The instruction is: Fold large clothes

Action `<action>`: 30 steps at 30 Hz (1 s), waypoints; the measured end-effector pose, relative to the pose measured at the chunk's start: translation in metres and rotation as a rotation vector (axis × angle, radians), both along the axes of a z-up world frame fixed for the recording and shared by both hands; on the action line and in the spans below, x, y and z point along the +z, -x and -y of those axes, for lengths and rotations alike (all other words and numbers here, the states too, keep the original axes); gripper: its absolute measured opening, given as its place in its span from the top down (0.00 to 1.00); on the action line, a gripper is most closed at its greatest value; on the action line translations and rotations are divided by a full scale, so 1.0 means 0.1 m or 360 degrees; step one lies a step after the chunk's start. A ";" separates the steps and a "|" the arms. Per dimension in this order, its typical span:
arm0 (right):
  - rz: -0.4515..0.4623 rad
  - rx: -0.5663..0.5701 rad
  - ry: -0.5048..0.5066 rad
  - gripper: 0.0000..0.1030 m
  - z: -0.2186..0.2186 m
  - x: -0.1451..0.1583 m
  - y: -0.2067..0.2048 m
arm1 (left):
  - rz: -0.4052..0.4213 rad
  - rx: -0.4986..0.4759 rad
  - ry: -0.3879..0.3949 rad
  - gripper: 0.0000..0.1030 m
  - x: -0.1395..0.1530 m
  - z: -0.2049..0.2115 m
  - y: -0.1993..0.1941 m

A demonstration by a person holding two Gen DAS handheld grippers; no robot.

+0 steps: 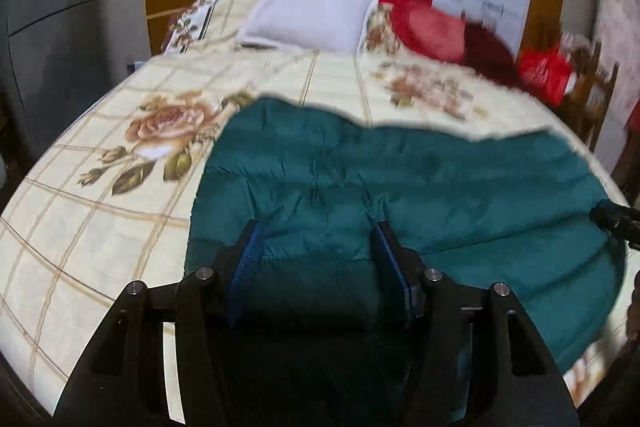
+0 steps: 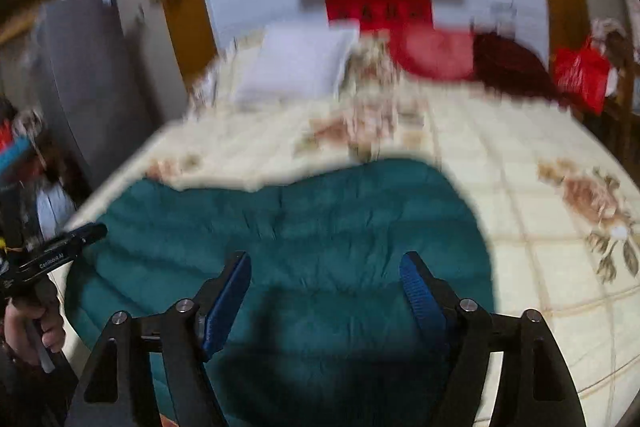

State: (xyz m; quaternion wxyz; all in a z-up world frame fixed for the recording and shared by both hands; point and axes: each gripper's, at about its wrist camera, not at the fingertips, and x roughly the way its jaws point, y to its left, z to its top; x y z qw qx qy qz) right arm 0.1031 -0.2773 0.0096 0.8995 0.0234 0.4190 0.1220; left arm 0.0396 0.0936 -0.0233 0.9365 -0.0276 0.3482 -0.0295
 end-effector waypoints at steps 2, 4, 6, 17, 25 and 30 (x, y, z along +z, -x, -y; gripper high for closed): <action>-0.0091 0.0003 -0.0027 0.22 0.05 -0.16 -0.04 | 0.0026 0.0023 -0.0030 0.36 -0.01 0.03 0.01; -0.0093 0.0011 -0.0056 0.17 0.08 -0.16 -0.06 | 0.0030 0.0060 -0.0044 0.22 -0.04 0.04 0.00; -0.0091 0.0023 -0.0062 0.12 0.06 -0.17 -0.05 | 0.0012 0.0075 -0.0043 0.22 -0.07 0.03 0.00; -0.0089 0.0028 0.0011 0.00 -0.09 -0.14 -0.03 | -0.0058 0.0151 0.0144 0.20 -0.10 -0.08 -0.05; -0.0054 0.0018 0.0094 0.00 -0.15 -0.08 0.02 | -0.0180 0.0113 0.0089 0.08 -0.04 0.03 -0.01; 0.0045 -0.0086 0.0075 0.00 -0.14 0.29 0.56 | -0.0243 0.0252 -0.0009 0.08 0.12 0.14 0.43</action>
